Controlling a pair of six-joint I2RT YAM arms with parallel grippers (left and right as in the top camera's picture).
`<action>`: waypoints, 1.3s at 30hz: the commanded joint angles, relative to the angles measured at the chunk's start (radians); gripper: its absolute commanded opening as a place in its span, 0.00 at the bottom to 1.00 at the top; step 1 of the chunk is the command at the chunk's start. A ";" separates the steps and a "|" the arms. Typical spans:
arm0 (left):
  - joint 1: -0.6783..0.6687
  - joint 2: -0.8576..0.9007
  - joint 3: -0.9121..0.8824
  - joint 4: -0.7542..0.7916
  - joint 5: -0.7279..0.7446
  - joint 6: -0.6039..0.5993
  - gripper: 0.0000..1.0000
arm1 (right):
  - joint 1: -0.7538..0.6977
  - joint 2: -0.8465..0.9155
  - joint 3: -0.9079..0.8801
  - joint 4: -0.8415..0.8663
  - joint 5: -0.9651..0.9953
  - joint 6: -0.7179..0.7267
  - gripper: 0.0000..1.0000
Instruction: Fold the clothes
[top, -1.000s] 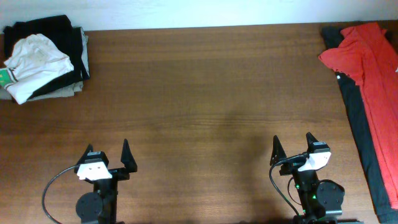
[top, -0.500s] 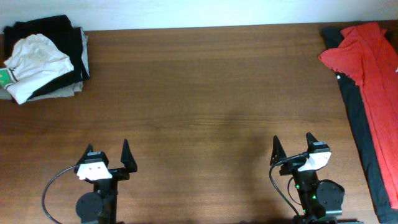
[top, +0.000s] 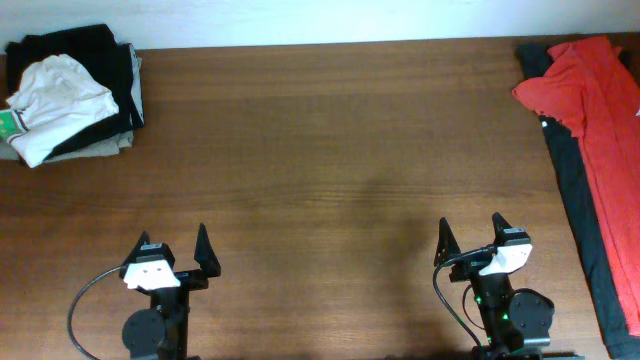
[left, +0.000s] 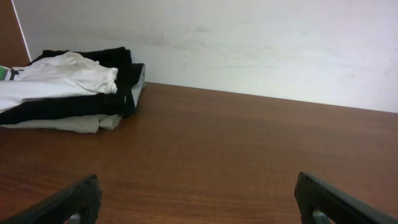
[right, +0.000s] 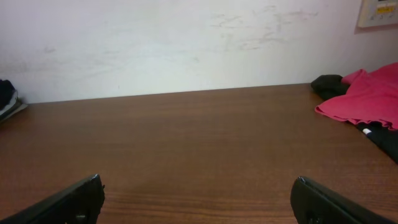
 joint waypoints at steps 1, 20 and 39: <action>0.000 -0.002 -0.006 -0.002 -0.007 0.017 0.99 | 0.005 -0.004 -0.005 -0.006 0.001 -0.007 0.99; 0.000 -0.002 -0.006 -0.002 -0.007 0.017 0.99 | 0.006 -0.004 -0.005 0.275 -0.418 0.577 0.99; 0.000 -0.002 -0.006 -0.002 -0.007 0.017 0.99 | -0.048 1.654 1.793 -0.711 0.301 -0.102 0.99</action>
